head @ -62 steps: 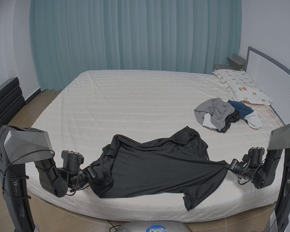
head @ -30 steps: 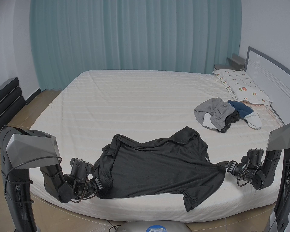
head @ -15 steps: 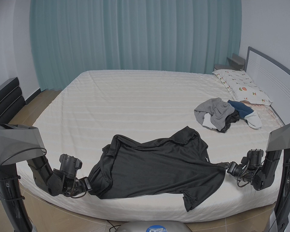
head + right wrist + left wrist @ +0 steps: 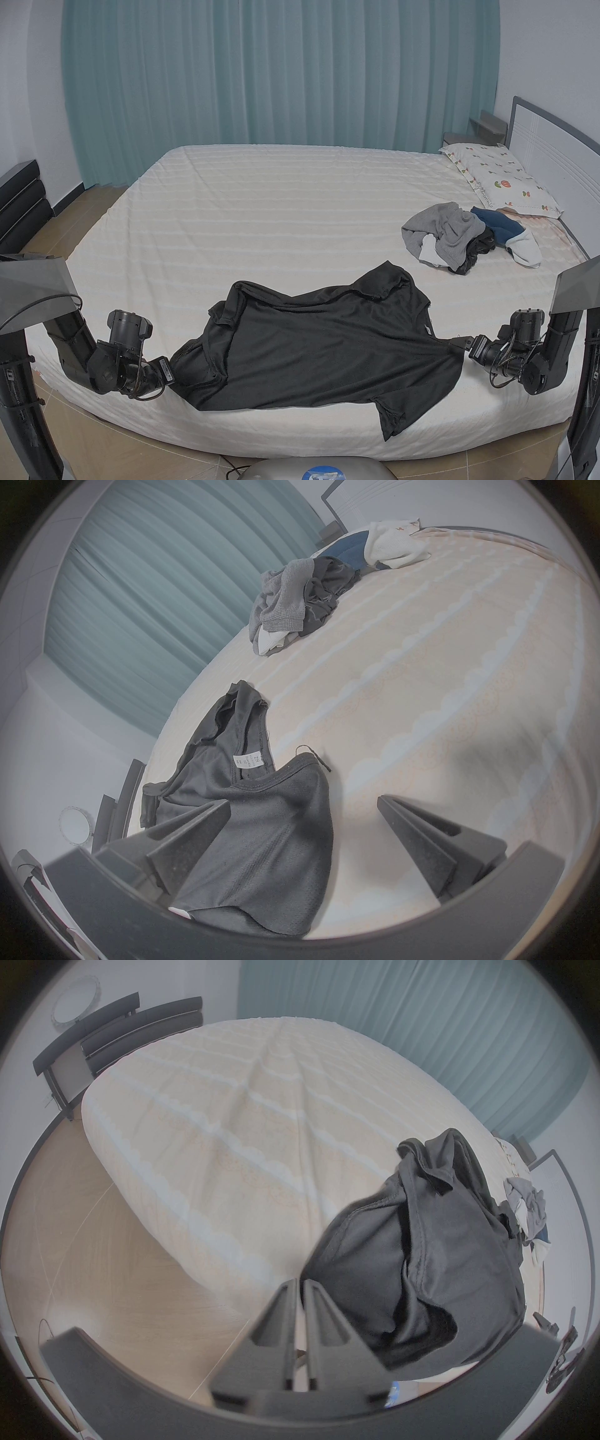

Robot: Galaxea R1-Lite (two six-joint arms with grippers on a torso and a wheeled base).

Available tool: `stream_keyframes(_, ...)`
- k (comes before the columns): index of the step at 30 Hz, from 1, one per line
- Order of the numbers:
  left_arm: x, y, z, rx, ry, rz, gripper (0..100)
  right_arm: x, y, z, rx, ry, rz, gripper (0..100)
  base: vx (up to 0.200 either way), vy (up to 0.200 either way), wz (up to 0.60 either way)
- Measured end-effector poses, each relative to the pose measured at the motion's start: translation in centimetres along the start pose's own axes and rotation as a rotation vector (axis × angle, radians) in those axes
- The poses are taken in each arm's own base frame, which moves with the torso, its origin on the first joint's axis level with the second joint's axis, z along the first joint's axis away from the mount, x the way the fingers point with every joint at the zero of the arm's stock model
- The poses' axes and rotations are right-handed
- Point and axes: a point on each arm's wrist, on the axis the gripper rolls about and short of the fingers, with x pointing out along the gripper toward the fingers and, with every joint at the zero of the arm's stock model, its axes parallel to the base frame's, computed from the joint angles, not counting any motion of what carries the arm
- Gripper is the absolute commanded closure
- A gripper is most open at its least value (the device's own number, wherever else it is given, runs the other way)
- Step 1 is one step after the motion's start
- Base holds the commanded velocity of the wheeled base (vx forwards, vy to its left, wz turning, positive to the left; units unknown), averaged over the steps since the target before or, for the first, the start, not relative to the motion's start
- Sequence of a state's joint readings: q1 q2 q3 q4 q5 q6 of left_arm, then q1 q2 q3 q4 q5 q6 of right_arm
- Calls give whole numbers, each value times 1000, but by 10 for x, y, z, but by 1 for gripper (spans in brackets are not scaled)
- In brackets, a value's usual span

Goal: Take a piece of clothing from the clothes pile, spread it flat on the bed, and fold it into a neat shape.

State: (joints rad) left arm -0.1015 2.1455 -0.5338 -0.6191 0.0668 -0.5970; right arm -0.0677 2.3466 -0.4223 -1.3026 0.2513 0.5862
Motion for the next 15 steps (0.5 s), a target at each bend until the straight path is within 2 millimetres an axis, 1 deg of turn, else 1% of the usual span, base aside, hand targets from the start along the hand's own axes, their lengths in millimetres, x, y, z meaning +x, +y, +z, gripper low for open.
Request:
stream_keyframes(5,1,4,3,-10,2,11,0,-2,1,0,-1,3,6,0,0,0,0)
stream_keyframes(9,1,3,8,-26,-18,-1,0,-8,6,-4,-6,32,38,0,0,0,0)
stream_keyframes(15,-3,-4,18,-112,-49,-94,0,-23,16,-22,-27,137,100,0,0,0,0)
